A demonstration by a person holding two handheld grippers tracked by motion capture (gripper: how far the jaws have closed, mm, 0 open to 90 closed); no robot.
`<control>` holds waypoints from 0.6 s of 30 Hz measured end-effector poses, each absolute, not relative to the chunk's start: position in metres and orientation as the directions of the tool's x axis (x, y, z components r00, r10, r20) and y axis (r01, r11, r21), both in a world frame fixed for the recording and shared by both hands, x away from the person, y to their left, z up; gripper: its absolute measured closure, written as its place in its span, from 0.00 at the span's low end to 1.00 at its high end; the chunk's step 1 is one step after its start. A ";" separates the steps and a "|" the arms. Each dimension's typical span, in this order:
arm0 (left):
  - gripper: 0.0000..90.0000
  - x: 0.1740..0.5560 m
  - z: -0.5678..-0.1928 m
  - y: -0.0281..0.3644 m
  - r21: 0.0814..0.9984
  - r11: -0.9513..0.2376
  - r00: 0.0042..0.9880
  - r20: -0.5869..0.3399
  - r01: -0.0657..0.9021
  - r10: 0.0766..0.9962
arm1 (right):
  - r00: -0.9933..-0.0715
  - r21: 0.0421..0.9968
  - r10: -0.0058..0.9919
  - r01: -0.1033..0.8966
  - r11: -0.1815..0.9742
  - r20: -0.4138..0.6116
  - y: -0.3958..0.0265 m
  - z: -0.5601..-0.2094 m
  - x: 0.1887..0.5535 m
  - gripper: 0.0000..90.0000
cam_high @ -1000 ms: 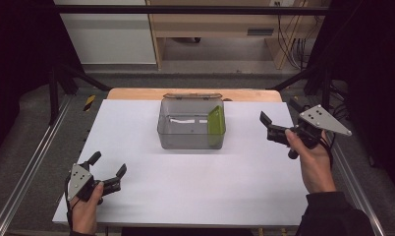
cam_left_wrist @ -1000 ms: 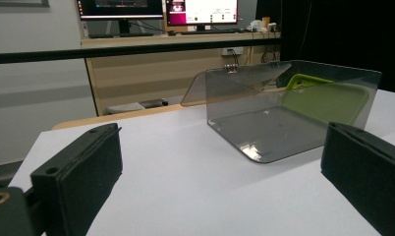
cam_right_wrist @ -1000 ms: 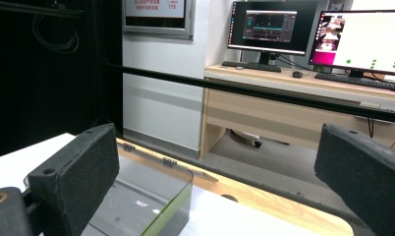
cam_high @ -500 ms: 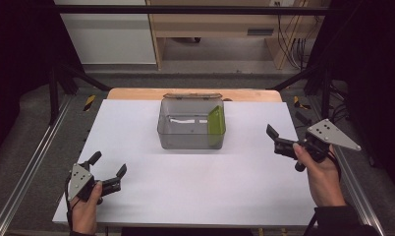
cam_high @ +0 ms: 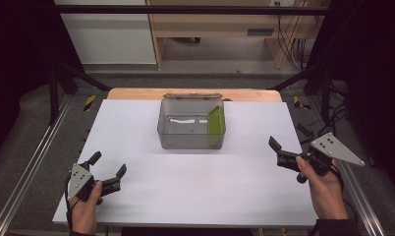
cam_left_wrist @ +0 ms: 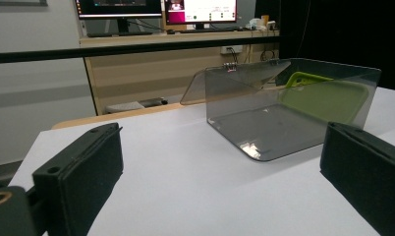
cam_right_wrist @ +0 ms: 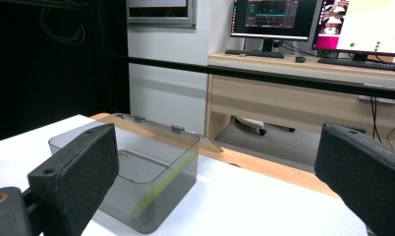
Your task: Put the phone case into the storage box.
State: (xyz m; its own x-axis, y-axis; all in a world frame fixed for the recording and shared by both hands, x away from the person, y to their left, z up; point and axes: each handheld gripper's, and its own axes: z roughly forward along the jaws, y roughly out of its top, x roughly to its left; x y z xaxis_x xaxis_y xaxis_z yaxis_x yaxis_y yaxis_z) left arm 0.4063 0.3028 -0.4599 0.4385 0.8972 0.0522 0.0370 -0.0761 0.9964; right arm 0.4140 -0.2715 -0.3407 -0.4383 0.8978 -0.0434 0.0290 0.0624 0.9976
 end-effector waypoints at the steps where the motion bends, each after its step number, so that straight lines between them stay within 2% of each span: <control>1: 0.03 0.406 -0.460 0.303 0.996 -0.076 0.439 0.052 0.037 0.897 | -0.438 0.998 0.898 0.029 0.063 -0.044 -0.272 -0.341 0.413 0.04; 18: 0.03 0.400 -0.457 0.300 0.997 -0.063 0.450 0.031 0.055 0.893 | -0.442 0.997 0.896 0.045 0.064 -0.038 -0.278 -0.355 0.398 0.04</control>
State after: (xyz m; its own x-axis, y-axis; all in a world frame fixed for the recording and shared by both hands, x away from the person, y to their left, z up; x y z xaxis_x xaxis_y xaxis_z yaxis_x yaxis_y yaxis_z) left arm 0.4001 0.3003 -0.4571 0.4495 0.8927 0.0314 0.0546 -0.0626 0.9965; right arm 0.3982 -0.2779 -0.3552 -0.4416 0.8964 -0.0378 0.0446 0.0640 0.9970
